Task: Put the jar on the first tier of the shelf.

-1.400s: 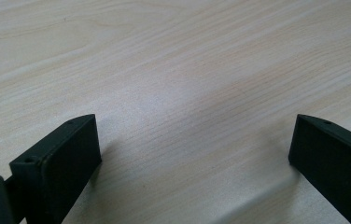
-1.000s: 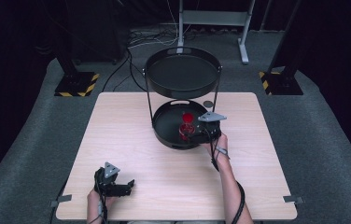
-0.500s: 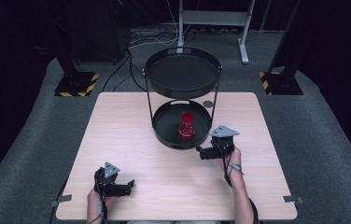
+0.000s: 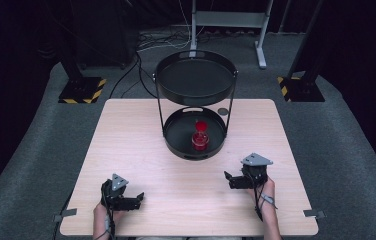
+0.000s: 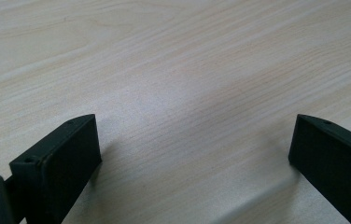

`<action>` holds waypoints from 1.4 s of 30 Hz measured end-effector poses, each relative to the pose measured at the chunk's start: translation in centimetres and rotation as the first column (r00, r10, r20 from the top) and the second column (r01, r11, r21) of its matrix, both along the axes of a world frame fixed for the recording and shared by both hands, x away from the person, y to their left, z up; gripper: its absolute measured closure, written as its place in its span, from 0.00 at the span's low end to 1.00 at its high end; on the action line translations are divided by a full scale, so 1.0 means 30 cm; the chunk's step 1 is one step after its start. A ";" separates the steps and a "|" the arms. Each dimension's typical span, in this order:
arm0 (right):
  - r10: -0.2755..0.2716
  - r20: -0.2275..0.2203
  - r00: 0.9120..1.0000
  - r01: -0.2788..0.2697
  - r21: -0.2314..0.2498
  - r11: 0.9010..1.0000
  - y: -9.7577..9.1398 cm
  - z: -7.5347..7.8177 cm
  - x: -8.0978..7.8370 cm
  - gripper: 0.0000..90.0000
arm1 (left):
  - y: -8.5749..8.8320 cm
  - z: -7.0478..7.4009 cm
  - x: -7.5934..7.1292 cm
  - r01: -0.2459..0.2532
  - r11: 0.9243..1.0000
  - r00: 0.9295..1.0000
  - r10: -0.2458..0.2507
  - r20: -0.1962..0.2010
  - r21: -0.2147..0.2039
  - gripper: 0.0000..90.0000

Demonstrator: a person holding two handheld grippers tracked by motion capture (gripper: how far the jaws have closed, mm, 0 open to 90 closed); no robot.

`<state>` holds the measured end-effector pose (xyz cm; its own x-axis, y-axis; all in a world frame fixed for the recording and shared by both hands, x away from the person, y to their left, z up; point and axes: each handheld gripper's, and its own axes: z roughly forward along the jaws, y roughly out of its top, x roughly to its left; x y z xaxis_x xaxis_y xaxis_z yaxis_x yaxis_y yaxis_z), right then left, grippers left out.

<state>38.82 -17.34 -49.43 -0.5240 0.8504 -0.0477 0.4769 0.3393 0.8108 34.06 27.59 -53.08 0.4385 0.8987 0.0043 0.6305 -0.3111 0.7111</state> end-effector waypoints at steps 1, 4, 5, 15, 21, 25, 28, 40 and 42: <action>-0.004 -0.010 1.000 0.004 0.001 1.000 -0.008 -0.011 -0.008 0.00 | 0.000 0.000 0.000 0.000 1.000 1.000 0.000 0.000 0.000 0.02; -0.013 -0.036 0.999 0.013 -0.004 1.000 -0.025 -0.043 -0.031 0.00 | 0.000 0.000 0.000 0.000 1.000 1.000 0.000 0.000 0.000 0.02; -0.019 -0.046 0.999 0.018 -0.018 1.000 -0.032 -0.056 -0.041 0.00 | 0.000 0.000 0.000 0.000 1.000 1.000 0.000 0.000 0.000 0.02; -0.066 -0.113 0.991 0.061 -0.047 0.997 -0.091 -0.115 -0.104 0.00 | 0.000 0.000 0.001 0.000 1.000 1.000 0.000 -0.001 -0.001 0.02; -0.055 -0.155 0.986 0.049 -0.041 0.998 -0.108 -0.120 -0.103 0.00 | 0.000 0.000 0.000 0.001 1.000 1.000 -0.001 -0.001 -0.001 0.02; -0.053 -0.155 0.986 0.047 -0.042 0.998 -0.108 -0.120 -0.101 0.00 | 0.000 0.000 0.000 0.001 1.000 1.000 -0.001 -0.001 -0.001 0.02; -0.052 -0.155 0.987 0.046 -0.040 0.998 -0.109 -0.120 -0.098 0.00 | 0.000 0.000 0.000 0.000 1.000 1.000 0.000 -0.001 -0.001 0.02; -0.053 -0.155 0.986 0.047 -0.040 0.998 -0.109 -0.120 -0.096 0.00 | 0.000 0.000 0.000 0.000 1.000 1.000 0.000 -0.001 -0.001 0.02; -0.053 -0.156 0.986 0.047 -0.040 0.998 -0.109 -0.120 -0.096 0.00 | 0.001 0.000 0.000 0.000 1.000 1.000 0.000 -0.001 -0.001 0.02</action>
